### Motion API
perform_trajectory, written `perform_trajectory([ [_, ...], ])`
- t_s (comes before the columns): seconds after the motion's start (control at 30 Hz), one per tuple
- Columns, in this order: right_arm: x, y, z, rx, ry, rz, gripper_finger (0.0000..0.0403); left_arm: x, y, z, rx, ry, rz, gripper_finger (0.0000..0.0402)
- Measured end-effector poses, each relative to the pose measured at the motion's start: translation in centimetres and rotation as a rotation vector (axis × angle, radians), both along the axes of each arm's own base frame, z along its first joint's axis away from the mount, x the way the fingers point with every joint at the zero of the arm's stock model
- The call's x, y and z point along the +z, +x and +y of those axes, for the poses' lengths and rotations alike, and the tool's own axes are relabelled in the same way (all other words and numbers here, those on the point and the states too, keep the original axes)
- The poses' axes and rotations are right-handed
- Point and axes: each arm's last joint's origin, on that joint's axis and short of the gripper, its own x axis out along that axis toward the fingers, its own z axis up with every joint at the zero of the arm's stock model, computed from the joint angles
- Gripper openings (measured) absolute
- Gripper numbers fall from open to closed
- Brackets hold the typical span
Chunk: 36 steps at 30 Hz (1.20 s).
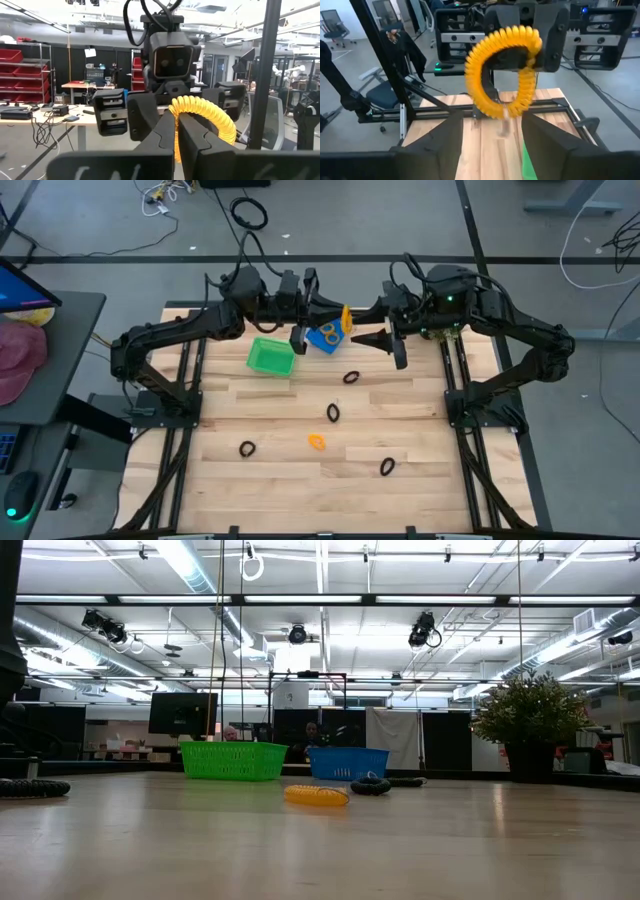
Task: Sort spring keychains into baskets
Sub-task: Put the yellow spring keychain into the blue basket
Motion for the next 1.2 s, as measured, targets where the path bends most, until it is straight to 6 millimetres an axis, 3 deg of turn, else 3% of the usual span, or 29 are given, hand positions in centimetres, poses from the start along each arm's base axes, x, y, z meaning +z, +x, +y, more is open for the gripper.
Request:
perform_trajectory([
  [0.17, -0.2, 0.4, -0.1, -0.018, -0.002, 0.007, 0.0151, 0.0, -0.1, 0.4, -0.005, 0.004, 0.002, 0.0004],
  [0.47, -0.3, 0.6, -0.1, -0.013, -0.019, 0.012, 0.0011, 0.0, -0.1, 0.4, -0.005, 0.005, 0.002, 0.0004],
  [0.73, -0.3, 0.6, -0.1, -0.012, -0.028, 0.010, 0.0003, -0.2, -0.1, 0.7, 0.078, 0.031, 0.008, 0.0017],
  [1.03, -0.2, 0.4, -0.1, -0.011, -0.028, 0.009, 0.0001, -0.4, 0.1, 0.5, 0.122, 0.127, 0.025, 0.0117],
  [1.2, -0.1, -0.4, 0.0, -0.020, -0.029, 0.025, 0.0001, -1.3, 0.0, 0.4, 0.109, 0.099, 0.138, 0.0179],
])
